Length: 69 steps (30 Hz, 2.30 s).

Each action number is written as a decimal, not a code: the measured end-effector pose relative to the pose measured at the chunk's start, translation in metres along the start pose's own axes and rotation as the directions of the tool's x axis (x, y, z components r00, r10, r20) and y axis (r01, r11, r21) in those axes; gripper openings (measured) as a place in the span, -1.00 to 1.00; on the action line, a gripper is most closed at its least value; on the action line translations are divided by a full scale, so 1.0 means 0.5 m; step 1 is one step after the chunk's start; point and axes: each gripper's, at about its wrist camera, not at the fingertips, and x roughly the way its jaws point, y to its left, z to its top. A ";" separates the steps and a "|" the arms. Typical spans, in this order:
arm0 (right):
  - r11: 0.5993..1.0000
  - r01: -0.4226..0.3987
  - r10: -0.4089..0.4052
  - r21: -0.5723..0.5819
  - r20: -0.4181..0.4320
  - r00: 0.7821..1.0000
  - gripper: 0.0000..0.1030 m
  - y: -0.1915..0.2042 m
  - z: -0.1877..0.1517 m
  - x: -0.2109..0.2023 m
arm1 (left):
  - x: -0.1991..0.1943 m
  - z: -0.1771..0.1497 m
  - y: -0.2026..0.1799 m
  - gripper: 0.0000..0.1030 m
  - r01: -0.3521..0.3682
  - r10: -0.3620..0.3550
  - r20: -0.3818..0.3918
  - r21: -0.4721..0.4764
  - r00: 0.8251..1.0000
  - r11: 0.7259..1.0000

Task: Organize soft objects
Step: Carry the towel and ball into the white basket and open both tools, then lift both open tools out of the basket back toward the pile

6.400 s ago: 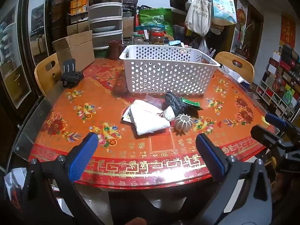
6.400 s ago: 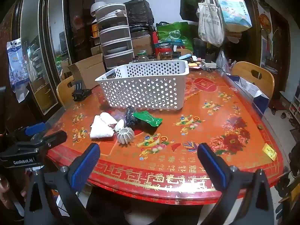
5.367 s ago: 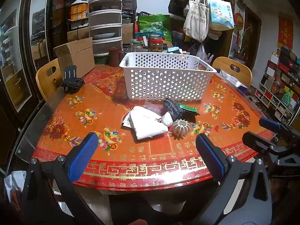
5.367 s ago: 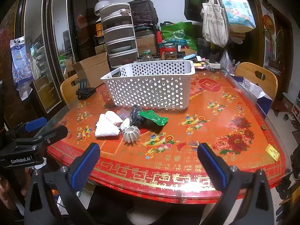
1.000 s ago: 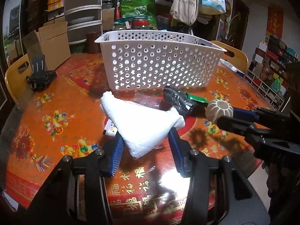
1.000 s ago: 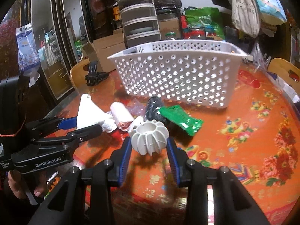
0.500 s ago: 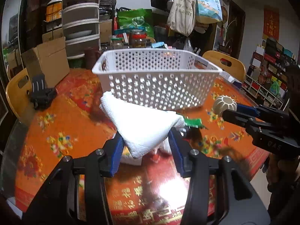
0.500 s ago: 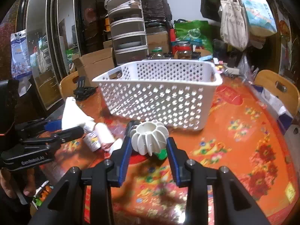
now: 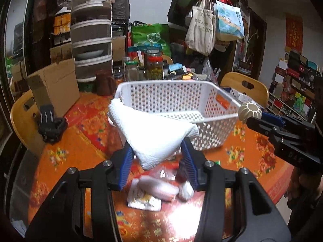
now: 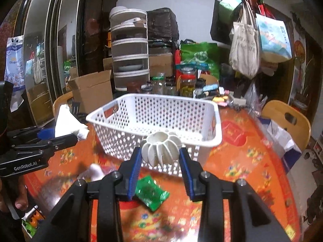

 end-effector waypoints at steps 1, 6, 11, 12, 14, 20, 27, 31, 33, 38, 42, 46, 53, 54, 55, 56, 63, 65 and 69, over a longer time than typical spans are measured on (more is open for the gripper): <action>1.000 0.005 -0.005 0.001 0.005 1.000 -0.28 -0.003 0.011 0.004 | 0.004 0.013 0.005 -0.14 -0.002 0.002 0.003 -0.002 1.000 1.000; 0.999 0.038 -0.038 0.003 0.016 0.999 -0.28 -0.015 0.064 0.035 | 0.039 0.091 0.017 -0.14 -0.017 0.017 0.005 -0.021 1.000 1.000; 0.997 0.074 -0.074 -0.003 -0.020 0.997 -0.28 -0.026 0.113 0.099 | 0.120 0.163 0.035 -0.14 -0.019 0.016 -0.056 -0.058 0.998 0.998; 0.997 0.081 -0.081 0.000 -0.033 0.996 -0.28 -0.029 0.121 0.115 | 0.142 0.174 0.039 -0.14 -0.021 0.016 -0.073 -0.068 0.997 0.997; 0.995 0.098 -0.097 0.009 -0.070 0.993 -0.28 -0.036 0.134 0.153 | 0.185 0.201 0.049 -0.14 -0.037 0.027 -0.111 -0.091 0.993 0.995; 0.986 0.166 -0.156 0.031 -0.215 0.964 -0.28 -0.061 0.144 0.281 | 0.323 0.228 0.061 -0.14 -0.091 0.059 -0.248 -0.121 0.967 0.988; 0.980 0.191 -0.162 0.063 -0.313 0.936 -0.28 -0.089 0.125 0.351 | 0.433 0.203 0.059 -0.14 -0.085 0.032 -0.361 -0.132 0.932 0.988; 0.978 0.198 -0.168 0.058 -0.336 0.927 -0.28 -0.094 0.120 0.369 | 0.455 0.185 0.051 -0.14 -0.087 0.039 -0.385 -0.108 0.922 0.990; 0.978 0.203 -0.172 0.054 -0.350 0.921 -0.28 -0.095 0.116 0.380 | 0.465 0.180 0.049 -0.14 -0.088 0.040 -0.398 -0.103 0.917 0.991; 0.975 0.215 -0.185 0.052 -0.346 0.920 -0.28 -0.099 0.115 0.382 | 0.475 0.171 0.045 -0.13 -0.087 0.045 -0.406 -0.085 0.913 0.993; 0.973 0.223 -0.193 0.049 -0.345 0.919 -0.27 -0.097 0.116 0.382 | 0.477 0.170 0.045 -0.06 -0.075 0.029 -0.407 -0.097 0.913 0.992; 0.975 0.214 -0.179 0.068 -0.339 0.924 -0.25 -0.099 0.116 0.378 | 0.474 0.170 0.041 0.08 -0.053 0.008 -0.401 -0.100 0.916 0.994; 0.973 0.220 -0.189 0.071 -0.308 0.933 -0.12 -0.099 0.118 0.354 | 0.454 0.175 0.024 0.38 -0.049 0.015 -0.370 -0.083 0.929 0.995; 0.973 0.222 -0.192 0.068 -0.303 0.933 -0.03 -0.098 0.119 0.349 | 0.451 0.177 0.023 0.51 -0.053 0.020 -0.364 -0.079 0.931 0.995; 0.972 0.224 -0.196 0.064 -0.297 0.935 0.05 -0.096 0.120 0.344 | 0.443 0.180 0.021 0.57 -0.060 0.030 -0.352 -0.073 0.936 0.996; 0.973 0.224 -0.198 0.062 -0.288 0.937 0.09 -0.095 0.122 0.336 | 0.434 0.184 0.021 0.66 -0.066 0.038 -0.337 -0.070 0.941 0.995; 0.973 0.223 -0.206 0.049 -0.233 0.950 0.47 -0.090 0.129 0.281 | 0.347 0.204 0.033 0.77 -0.054 0.032 -0.243 -0.083 0.970 0.995; 0.974 0.222 -0.207 0.047 -0.218 0.954 0.48 -0.087 0.129 0.264 | 0.314 0.204 0.036 0.79 -0.055 0.037 -0.217 -0.078 0.975 0.995; 0.974 0.223 -0.212 0.045 -0.176 0.961 0.48 -0.077 0.124 0.217 | 0.234 0.190 0.042 0.84 -0.065 0.053 -0.176 -0.062 0.983 0.996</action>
